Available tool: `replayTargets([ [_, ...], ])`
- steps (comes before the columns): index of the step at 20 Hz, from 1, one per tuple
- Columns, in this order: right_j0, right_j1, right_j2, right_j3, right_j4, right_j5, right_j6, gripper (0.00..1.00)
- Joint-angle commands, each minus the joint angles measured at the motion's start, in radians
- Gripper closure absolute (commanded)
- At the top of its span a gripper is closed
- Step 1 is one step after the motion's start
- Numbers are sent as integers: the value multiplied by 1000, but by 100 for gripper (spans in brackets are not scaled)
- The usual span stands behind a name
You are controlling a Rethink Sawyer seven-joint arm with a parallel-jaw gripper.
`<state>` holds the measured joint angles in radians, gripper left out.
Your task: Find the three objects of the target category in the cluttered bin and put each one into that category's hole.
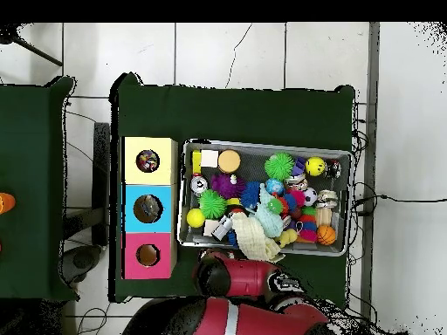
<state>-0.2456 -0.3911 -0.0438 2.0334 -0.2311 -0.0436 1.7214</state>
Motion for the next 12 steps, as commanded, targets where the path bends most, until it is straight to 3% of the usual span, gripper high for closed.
replayTargets([
  [1, 14, 118, 58, -217, 24, -70, 123, 100],
  [12, 10, 122, 64, -212, 18, -84, 128, 100],
])
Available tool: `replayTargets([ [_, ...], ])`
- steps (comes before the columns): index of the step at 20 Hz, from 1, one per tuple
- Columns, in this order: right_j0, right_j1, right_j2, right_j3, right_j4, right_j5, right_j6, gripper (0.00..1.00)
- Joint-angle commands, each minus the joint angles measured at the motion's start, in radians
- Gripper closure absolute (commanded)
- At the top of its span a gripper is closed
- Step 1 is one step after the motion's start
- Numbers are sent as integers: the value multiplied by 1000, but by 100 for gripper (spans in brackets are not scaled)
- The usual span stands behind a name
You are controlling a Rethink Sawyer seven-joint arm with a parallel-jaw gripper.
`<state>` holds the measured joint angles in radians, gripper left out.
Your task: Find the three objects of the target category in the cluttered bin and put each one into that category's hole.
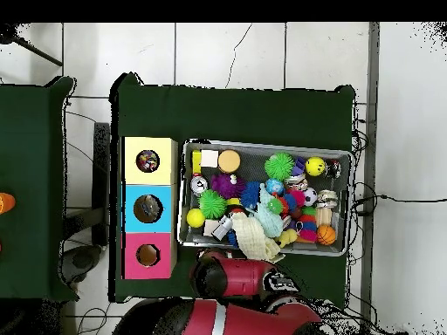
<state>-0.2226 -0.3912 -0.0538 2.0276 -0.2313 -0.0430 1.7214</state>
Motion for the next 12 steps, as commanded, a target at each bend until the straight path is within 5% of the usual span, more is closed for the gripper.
replayTargets([
  [1, -17, 116, 77, -199, 15, -81, 127, 100],
  [12, -34, -155, 90, 10, 22, 86, 133, 100],
])
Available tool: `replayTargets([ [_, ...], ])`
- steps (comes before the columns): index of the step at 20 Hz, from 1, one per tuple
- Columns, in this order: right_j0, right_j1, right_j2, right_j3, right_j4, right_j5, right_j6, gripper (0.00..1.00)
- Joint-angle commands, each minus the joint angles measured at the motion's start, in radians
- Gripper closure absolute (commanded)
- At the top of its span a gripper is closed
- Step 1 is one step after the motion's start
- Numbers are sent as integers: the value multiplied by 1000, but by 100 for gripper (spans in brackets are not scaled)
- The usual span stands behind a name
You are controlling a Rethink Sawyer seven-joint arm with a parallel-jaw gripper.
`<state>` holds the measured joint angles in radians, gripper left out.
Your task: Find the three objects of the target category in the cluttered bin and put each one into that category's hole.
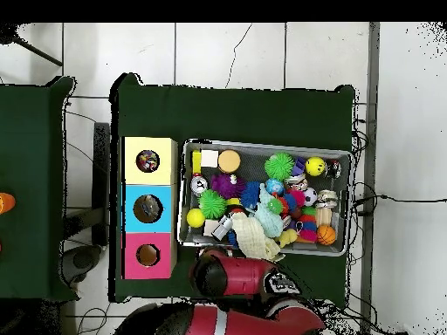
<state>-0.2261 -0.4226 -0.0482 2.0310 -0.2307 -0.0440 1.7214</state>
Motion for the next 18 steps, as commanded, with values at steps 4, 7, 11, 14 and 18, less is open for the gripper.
replayTargets([
  [4, -38, -160, 94, 17, 25, 122, 125, 100],
  [7, -39, -176, 95, 17, 27, 139, 121, 100],
  [11, -38, -200, 100, 30, 28, 154, 121, 100],
  [14, -31, -223, 102, 47, 30, 163, 127, 100],
  [18, -24, -254, 107, 64, 41, 184, 136, 100],
])
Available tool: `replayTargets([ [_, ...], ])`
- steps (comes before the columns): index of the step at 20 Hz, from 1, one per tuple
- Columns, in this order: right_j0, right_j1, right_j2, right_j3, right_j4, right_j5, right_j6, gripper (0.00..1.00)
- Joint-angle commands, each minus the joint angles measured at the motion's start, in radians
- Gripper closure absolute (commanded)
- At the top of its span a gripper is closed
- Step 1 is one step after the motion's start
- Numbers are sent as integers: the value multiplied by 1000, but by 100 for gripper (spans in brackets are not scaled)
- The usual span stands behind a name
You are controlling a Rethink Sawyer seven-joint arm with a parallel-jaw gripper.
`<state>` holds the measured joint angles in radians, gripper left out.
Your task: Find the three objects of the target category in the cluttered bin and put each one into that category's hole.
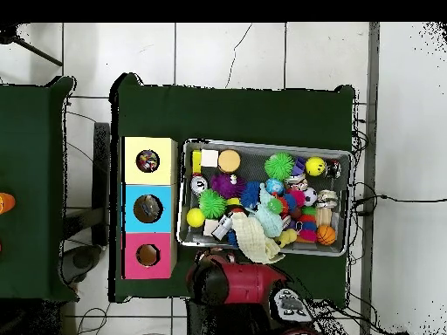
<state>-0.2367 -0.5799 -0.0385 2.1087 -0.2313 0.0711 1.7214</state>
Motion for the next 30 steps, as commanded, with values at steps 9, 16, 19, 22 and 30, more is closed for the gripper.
replayTargets([
  [9, -37, -181, 136, 48, 62, 118, 139, 100],
  [16, 5, -257, 129, 72, 85, 165, 146, 100],
  [19, 19, -288, 126, 70, 91, 192, 137, 100],
  [22, 36, -306, 127, 54, 108, 218, 141, 100],
  [30, 139, -400, 90, 50, 165, 341, 173, 100],
])
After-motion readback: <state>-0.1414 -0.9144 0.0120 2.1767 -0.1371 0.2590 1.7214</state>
